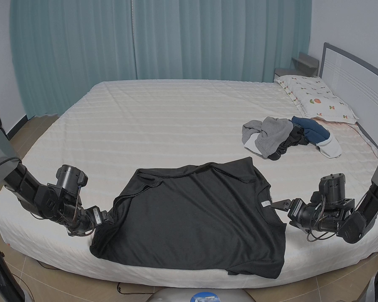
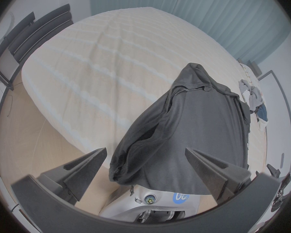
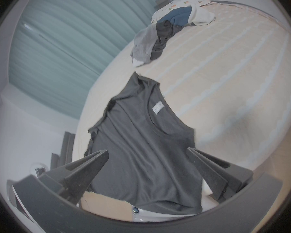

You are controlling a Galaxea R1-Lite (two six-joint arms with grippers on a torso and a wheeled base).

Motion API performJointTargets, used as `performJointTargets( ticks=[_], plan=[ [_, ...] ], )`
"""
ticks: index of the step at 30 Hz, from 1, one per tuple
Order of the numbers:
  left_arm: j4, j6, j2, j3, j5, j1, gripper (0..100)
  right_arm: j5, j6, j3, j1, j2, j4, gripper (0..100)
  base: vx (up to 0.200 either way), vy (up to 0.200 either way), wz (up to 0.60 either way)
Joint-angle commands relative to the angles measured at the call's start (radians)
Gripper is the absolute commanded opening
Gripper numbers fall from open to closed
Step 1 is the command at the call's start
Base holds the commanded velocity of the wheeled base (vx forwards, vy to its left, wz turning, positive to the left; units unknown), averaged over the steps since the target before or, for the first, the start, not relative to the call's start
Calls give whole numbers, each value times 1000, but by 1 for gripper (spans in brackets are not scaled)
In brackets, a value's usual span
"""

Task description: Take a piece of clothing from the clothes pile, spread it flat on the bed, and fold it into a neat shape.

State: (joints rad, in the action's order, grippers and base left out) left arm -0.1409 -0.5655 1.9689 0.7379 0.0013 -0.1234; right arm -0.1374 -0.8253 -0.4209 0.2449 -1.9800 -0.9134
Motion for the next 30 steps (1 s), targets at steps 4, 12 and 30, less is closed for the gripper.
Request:
performJointTargets(
  ticks=[4,12,30],
  plan=[
    [-46,-65,-13,3,-52,2,100,-2,-90,28,-3,-115,-99,100,0,0,0],
    [-46,-71,1,5,-69,-4,100,-19,-224,50,17,-109,-180,100,0,0,0],
    [-49,-99,2,15,-95,-21,100,-28,-244,71,13,-111,-199,100,0,-33,0]
  ],
)
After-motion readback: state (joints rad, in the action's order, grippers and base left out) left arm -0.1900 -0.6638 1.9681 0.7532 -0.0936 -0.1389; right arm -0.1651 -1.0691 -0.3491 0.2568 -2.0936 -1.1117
